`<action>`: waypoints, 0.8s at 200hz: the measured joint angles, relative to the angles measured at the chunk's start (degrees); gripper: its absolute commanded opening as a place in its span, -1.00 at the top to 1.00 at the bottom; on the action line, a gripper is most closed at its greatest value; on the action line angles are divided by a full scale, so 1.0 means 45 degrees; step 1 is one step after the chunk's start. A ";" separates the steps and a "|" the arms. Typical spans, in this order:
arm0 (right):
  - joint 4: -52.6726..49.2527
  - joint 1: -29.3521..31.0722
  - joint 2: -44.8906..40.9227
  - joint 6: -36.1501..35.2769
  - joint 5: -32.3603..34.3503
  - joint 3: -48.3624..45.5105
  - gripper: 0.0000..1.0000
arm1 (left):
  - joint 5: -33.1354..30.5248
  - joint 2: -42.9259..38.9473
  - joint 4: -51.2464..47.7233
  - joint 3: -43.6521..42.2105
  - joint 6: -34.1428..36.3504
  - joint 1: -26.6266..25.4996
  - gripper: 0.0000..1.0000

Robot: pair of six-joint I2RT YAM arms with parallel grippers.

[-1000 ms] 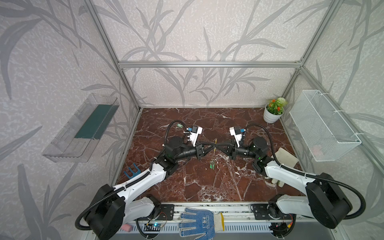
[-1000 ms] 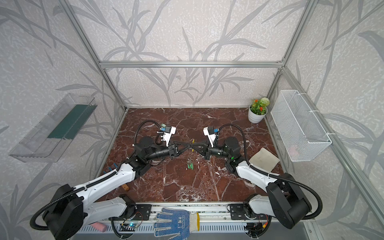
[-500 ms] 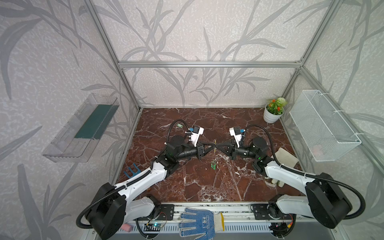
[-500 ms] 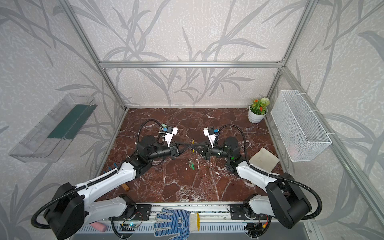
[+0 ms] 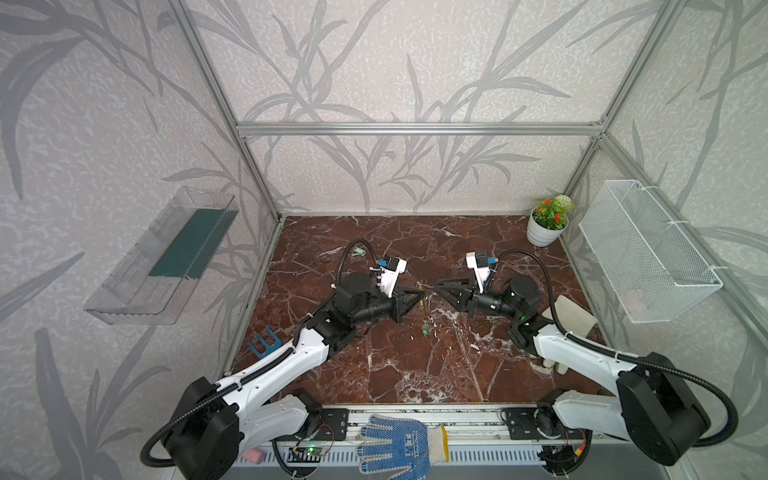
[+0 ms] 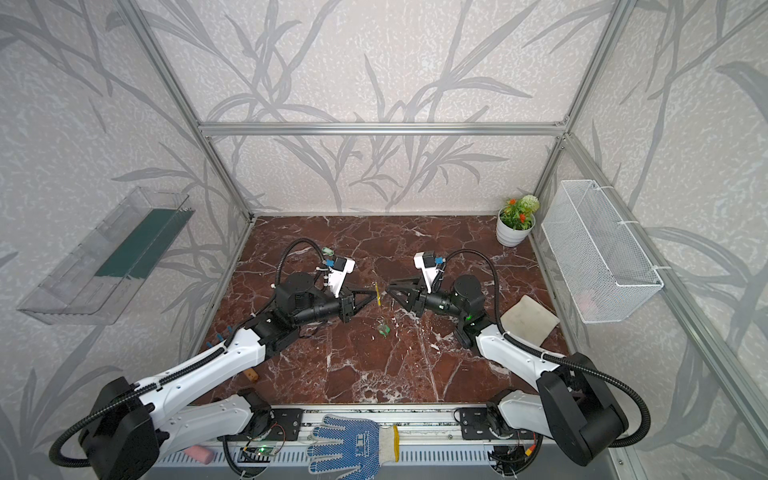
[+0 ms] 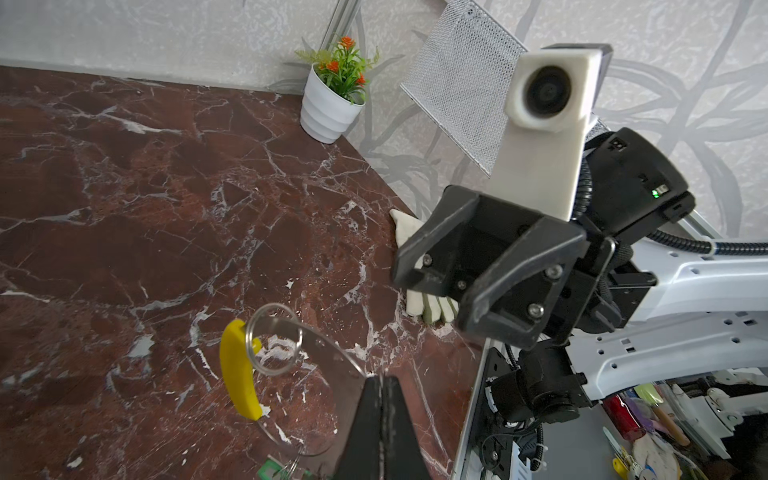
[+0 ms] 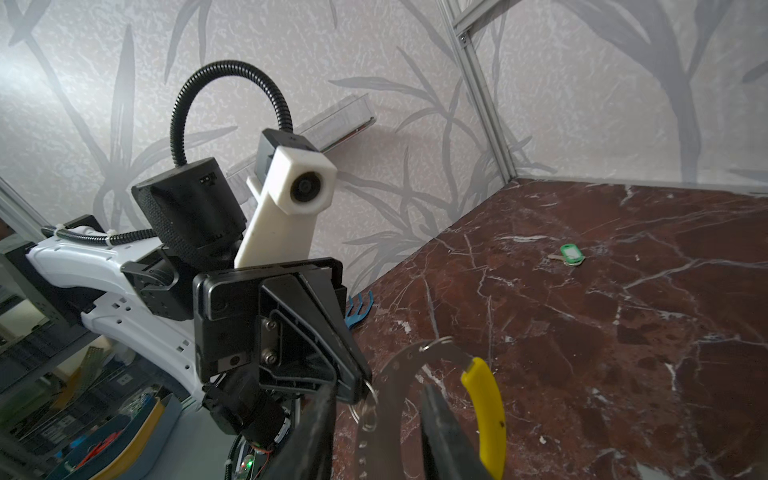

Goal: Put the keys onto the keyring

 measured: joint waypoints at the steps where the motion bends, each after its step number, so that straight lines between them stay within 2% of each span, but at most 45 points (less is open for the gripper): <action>1: 0.0000 0.0000 -0.0015 0.0000 0.0005 -0.0005 0.28 | -0.0005 -0.0005 -0.0010 0.0000 0.0000 0.0000 1.00; 92: -0.0005 -0.0034 -0.0107 -0.0019 0.0423 -0.0087 0.23 | -0.0248 -0.0204 -0.0214 0.0000 0.0112 -0.0015 1.00; 96: 0.0000 -0.0034 -0.0102 -0.0024 0.0423 -0.0087 0.17 | -0.0253 -0.0209 -0.0214 0.0000 0.0117 -0.0019 1.00; 110: -0.0015 -0.0034 -0.0087 -0.0019 0.0427 -0.0087 -0.30 | -0.0355 -0.0209 -0.0219 0.0000 0.0117 -0.0019 1.00; 120: -0.0010 -0.0034 -0.0087 0.0039 0.0481 -0.0087 -0.51 | -0.0491 -0.0228 -0.0228 0.0000 0.0117 -0.0019 1.00; 124: -0.0010 -0.0034 -0.0087 -0.0005 0.0529 -0.0087 -0.94 | -0.0559 -0.0248 -0.0238 0.0000 0.0121 -0.0019 1.00; 126: -0.0010 -0.0034 -0.0087 -0.0024 0.0529 -0.0087 -1.00 | -0.0607 -0.0257 -0.0253 0.0000 0.0126 -0.0019 1.00; 160: -0.0272 -0.0034 -0.0253 -0.0063 0.0991 -0.0112 -0.98 | -0.1875 -0.0593 -0.0699 0.0005 0.0219 -0.0019 1.00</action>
